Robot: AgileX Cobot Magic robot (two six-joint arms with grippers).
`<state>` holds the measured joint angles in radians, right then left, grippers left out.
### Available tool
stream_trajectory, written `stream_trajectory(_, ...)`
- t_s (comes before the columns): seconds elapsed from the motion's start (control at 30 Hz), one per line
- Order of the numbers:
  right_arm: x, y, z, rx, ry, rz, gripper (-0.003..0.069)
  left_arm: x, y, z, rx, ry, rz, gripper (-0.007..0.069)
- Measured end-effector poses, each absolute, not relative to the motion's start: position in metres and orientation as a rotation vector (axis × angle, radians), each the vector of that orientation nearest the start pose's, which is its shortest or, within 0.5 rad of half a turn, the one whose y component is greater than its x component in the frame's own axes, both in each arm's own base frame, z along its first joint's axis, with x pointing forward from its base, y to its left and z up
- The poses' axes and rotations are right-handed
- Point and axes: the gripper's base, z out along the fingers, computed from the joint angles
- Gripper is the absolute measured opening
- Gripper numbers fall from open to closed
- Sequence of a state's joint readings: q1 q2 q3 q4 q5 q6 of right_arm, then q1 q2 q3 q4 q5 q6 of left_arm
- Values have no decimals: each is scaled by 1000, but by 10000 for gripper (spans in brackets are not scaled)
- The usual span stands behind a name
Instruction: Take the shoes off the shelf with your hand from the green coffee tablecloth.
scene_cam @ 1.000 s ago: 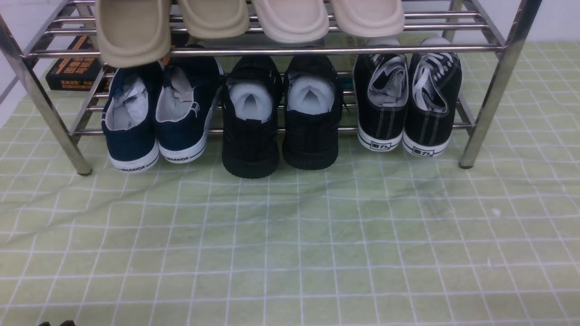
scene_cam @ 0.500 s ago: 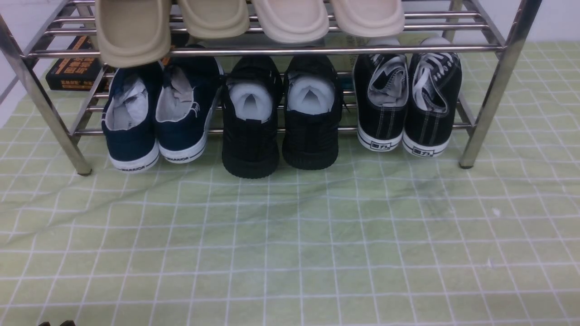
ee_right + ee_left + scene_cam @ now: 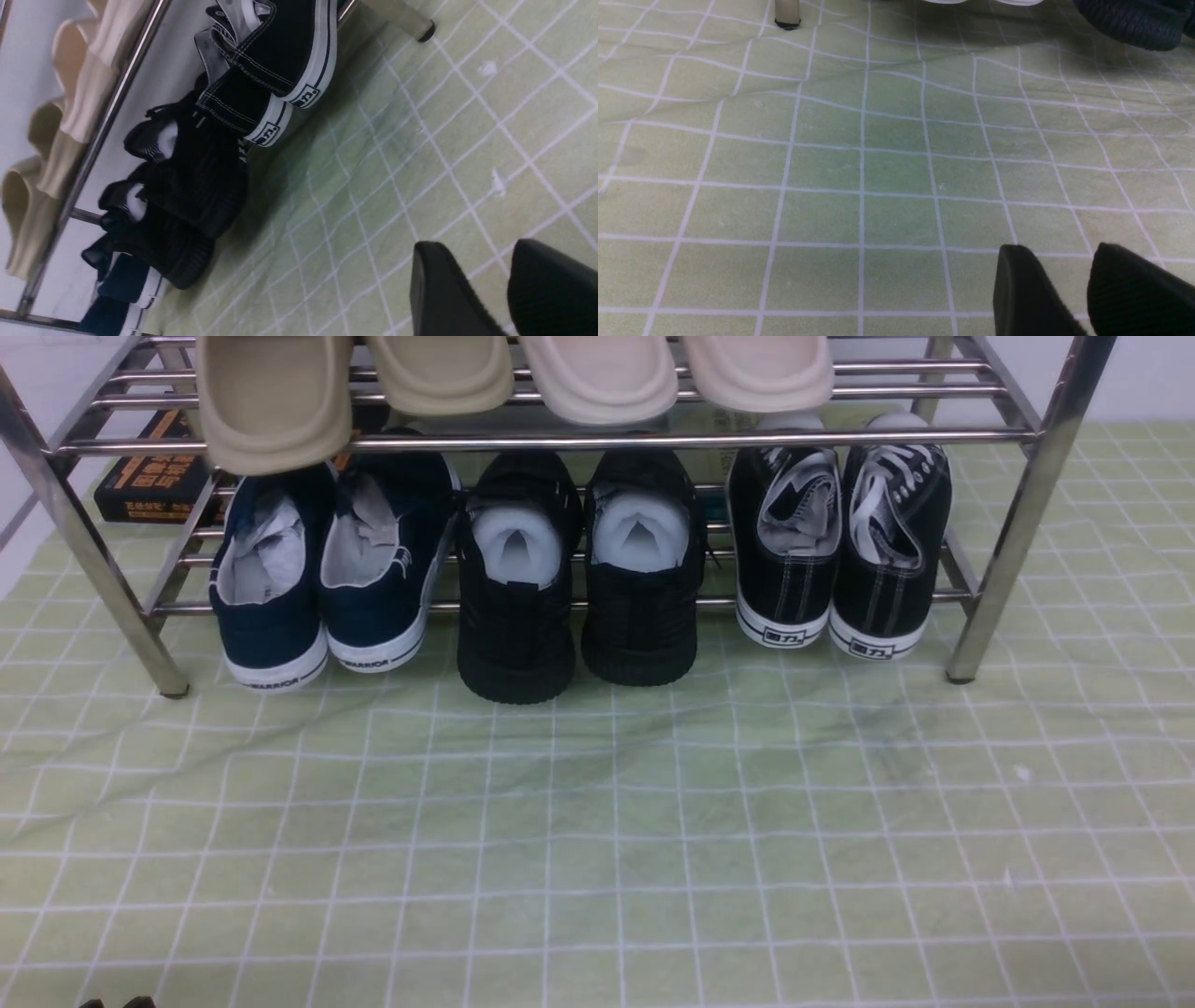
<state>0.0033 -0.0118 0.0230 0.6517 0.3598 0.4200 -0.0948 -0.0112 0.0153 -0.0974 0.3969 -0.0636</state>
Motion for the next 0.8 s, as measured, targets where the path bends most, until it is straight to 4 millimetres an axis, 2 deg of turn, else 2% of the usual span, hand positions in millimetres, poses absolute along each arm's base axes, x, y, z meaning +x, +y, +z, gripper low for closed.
stream_trajectory(0.23, 52, 20, 183, 742, 1702, 912, 242, 51, -8, 173, -30, 1888, -205, 242)
stream_trajectory(0.37, 51, 16, 208, 604, 1608, 812, 223, 51, -8, 173, -30, 1888, -205, 242)
stream_trajectory(0.4, 50, 14, 226, 519, 1557, 742, 190, 51, -8, 173, -30, 1888, -205, 242)
stream_trajectory(0.5, 52, 13, 253, 411, 1540, 638, 116, 51, -8, 173, -30, 1888, -205, 242)
stream_trajectory(0.53, 54, 14, 260, 380, 1562, 610, 88, 51, -8, 173, -30, 1888, -205, 242)
stream_trajectory(0.57, 63, 17, 269, 303, 1662, 552, 28, 51, -8, 173, -30, 1888, -205, 242)
stream_trajectory(0.63, 77, 22, 276, 196, 1827, 514, -10, 51, -8, 173, -30, 1888, -205, 242)
stream_trajectory(0.8, 113, 36, 282, -57, 2233, 526, -13, 51, -8, 173, -30, 1888, -205, 242)
